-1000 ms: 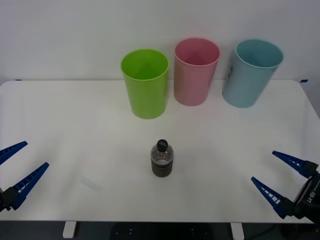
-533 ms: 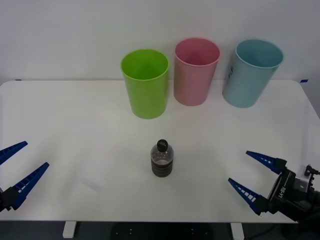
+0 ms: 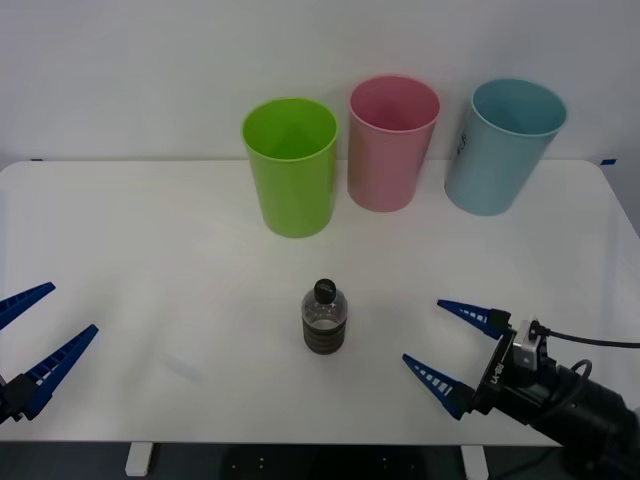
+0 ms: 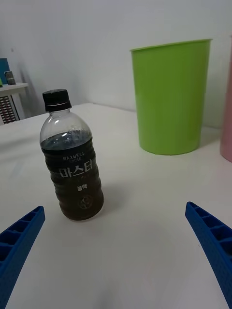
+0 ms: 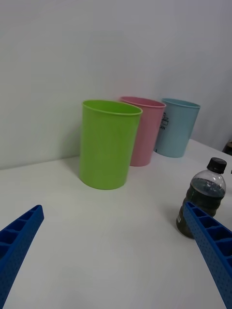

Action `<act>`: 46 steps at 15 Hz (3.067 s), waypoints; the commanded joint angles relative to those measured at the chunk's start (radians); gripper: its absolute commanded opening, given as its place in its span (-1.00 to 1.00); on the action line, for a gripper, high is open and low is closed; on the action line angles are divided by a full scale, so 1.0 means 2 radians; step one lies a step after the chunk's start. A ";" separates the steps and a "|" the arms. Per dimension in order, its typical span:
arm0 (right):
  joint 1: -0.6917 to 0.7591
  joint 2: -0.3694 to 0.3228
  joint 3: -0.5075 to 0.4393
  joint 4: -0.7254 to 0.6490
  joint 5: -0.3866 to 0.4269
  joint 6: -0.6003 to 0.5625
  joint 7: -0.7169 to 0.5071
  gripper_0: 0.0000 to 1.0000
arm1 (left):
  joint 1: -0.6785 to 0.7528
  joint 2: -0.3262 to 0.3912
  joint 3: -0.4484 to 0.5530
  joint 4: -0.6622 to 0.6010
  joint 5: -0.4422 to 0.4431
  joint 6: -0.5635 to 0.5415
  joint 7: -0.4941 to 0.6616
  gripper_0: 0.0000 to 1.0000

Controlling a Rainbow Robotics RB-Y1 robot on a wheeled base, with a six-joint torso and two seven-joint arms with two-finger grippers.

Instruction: Grasp the object on the table and drop it into the matching bin: aluminum can to the light blue bin, PET bottle to the pink bin.

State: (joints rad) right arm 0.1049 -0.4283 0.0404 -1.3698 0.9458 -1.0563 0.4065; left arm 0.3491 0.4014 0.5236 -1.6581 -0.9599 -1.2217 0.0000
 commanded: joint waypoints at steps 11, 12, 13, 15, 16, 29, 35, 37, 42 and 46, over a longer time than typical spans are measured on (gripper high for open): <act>-0.045 0.021 0.106 0.000 -0.003 0.101 0.036 1.00 | 0.000 0.000 0.000 0.000 0.000 0.000 0.000 1.00; -0.046 0.022 0.110 0.000 -0.002 0.108 0.038 1.00 | 0.000 0.000 0.000 0.000 0.000 0.000 0.000 1.00; -0.049 0.024 0.119 0.000 -0.002 0.117 0.038 1.00 | 0.000 0.000 0.000 0.000 0.000 0.000 0.000 1.00; -0.056 0.025 0.132 0.000 -0.002 0.132 0.040 1.00 | 0.000 0.000 0.000 0.000 0.000 0.000 0.000 1.00; -0.059 0.026 0.138 0.000 -0.001 0.143 0.041 1.00 | 0.000 0.000 0.000 0.000 0.000 0.000 0.000 1.00; -0.093 0.054 0.208 0.000 0.016 0.248 0.043 1.00 | 0.000 0.000 0.000 0.000 0.000 0.000 0.000 1.00; -0.100 0.062 0.222 0.000 0.016 0.276 0.043 1.00 | 0.000 0.000 0.000 0.000 0.000 0.000 0.000 1.00; -0.101 0.062 0.224 0.000 0.016 0.280 0.044 1.00 | 0.000 0.000 0.000 0.000 0.000 0.000 0.000 1.00; -0.101 0.063 0.228 0.000 0.016 0.288 0.045 -1.00 | 0.000 0.000 0.000 0.000 0.000 0.000 0.000 1.00; -0.102 0.063 0.228 0.000 0.016 0.287 0.045 -1.00 | 0.000 0.000 0.000 0.000 0.000 0.000 0.000 1.00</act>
State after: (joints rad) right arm -0.0972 -0.3022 0.4954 -1.3698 0.9771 -0.4803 0.4970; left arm 0.3490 0.4014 0.5236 -1.6581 -0.9599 -1.2217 0.0000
